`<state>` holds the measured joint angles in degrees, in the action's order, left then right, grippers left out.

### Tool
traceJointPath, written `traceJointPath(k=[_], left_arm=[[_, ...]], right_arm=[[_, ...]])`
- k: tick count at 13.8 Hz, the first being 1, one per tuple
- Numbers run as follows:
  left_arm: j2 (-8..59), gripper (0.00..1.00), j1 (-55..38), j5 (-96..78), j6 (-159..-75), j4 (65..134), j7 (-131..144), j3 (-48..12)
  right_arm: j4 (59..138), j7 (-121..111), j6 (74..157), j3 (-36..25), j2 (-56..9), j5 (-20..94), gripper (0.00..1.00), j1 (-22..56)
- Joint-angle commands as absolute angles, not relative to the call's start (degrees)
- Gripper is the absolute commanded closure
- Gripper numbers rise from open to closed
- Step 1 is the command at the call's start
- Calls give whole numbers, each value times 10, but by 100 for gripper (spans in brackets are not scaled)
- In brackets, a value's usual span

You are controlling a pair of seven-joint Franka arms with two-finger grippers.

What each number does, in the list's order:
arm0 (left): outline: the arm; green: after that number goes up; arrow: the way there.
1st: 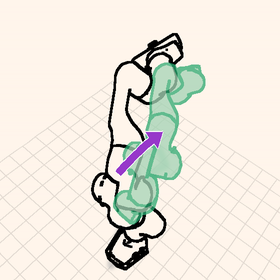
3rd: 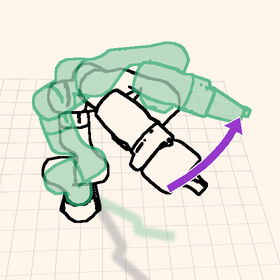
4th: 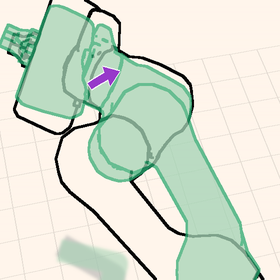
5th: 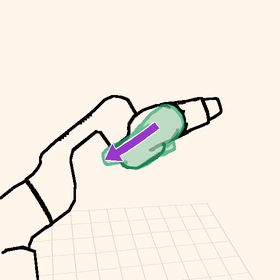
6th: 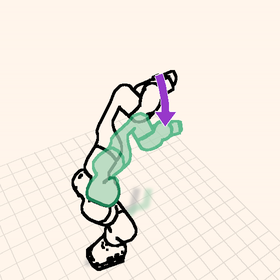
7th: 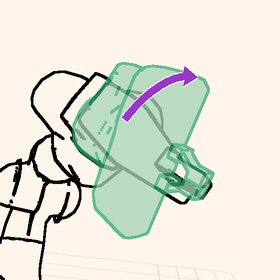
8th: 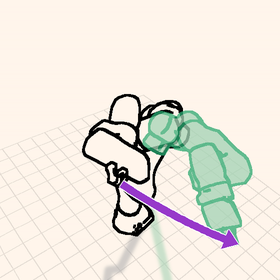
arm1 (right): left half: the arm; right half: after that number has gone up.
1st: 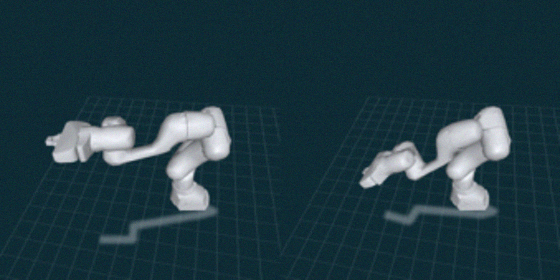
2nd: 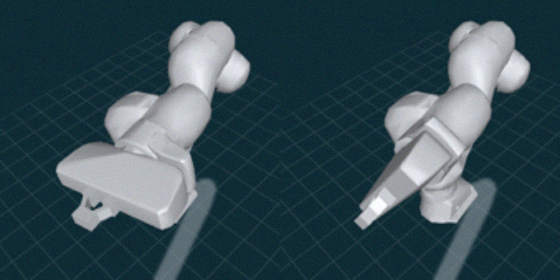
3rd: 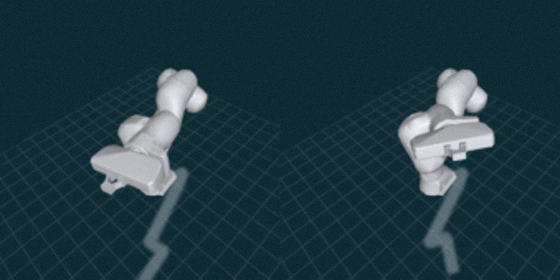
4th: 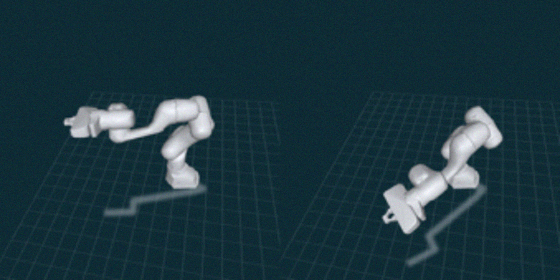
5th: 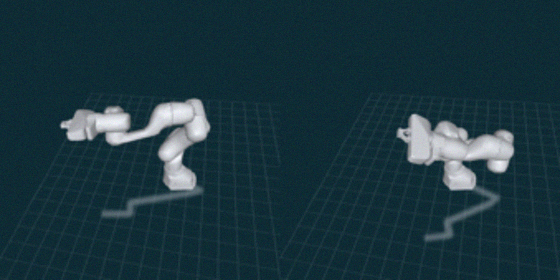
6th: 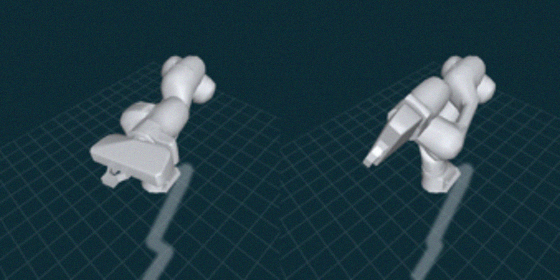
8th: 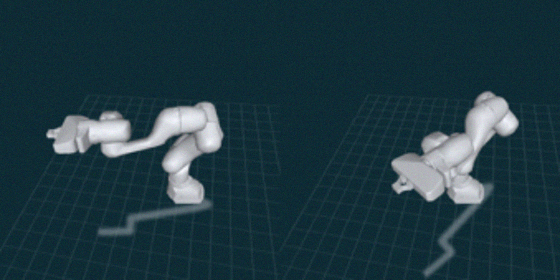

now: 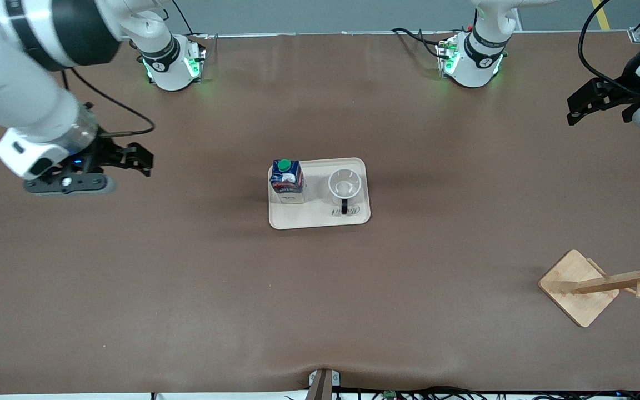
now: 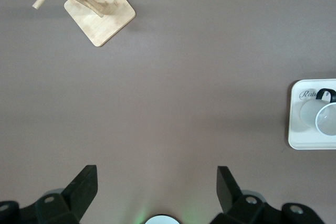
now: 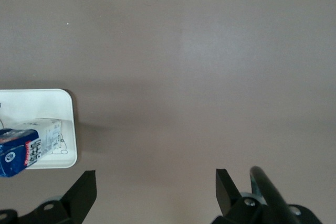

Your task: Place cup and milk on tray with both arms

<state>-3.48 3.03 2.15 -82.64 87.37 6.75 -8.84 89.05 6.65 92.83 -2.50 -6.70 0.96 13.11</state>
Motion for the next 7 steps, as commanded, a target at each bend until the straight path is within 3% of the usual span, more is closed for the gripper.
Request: traceJointPath(k=[1, 7], left_arm=[[-33, 0, 33, 16, -824, 860, 66, -89], [-33, 0, 33, 18, -824, 861, 65, -89]], right_arm=[[913, -16, 925, -14, -46, 52, 0, 65], [936, -43, 893, -16, 13, 43, 0, 33]])
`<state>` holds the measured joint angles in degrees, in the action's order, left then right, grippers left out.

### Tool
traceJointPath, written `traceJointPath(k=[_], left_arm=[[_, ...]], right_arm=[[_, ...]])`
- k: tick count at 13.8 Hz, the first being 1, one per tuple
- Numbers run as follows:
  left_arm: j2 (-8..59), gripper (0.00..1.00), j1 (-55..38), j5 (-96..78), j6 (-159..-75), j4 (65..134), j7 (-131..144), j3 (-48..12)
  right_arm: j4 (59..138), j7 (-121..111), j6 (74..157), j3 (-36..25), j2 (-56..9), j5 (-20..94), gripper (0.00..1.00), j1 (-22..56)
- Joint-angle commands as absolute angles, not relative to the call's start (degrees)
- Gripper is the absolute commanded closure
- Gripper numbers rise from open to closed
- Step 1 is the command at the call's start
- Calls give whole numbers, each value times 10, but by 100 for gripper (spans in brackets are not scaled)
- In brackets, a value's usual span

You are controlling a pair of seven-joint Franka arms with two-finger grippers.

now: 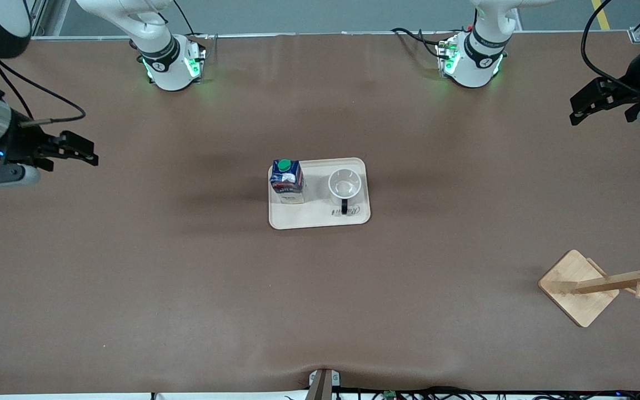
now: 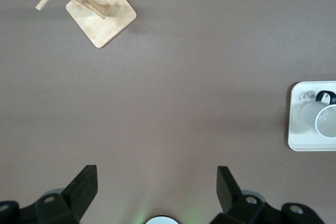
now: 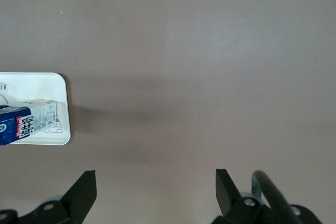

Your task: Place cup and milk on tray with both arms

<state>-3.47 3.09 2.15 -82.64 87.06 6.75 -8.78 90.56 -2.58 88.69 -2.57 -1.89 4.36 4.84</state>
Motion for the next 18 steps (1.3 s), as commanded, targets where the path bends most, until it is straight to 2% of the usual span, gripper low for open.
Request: traceJointPath(k=[1, 5, 18], left_arm=[[-33, 0, 33, 18, -824, 860, 61, -88], [-33, 0, 34, 18, -824, 839, 63, -85], [-34, 0, 35, 16, -821, 837, 60, -84]], right_arm=[[939, -53, 895, -16, 13, 41, 0, 26], [940, -77, 900, -16, 9, 41, 0, 8], [935, -79, 897, -12, 7, 8, 0, 9]])
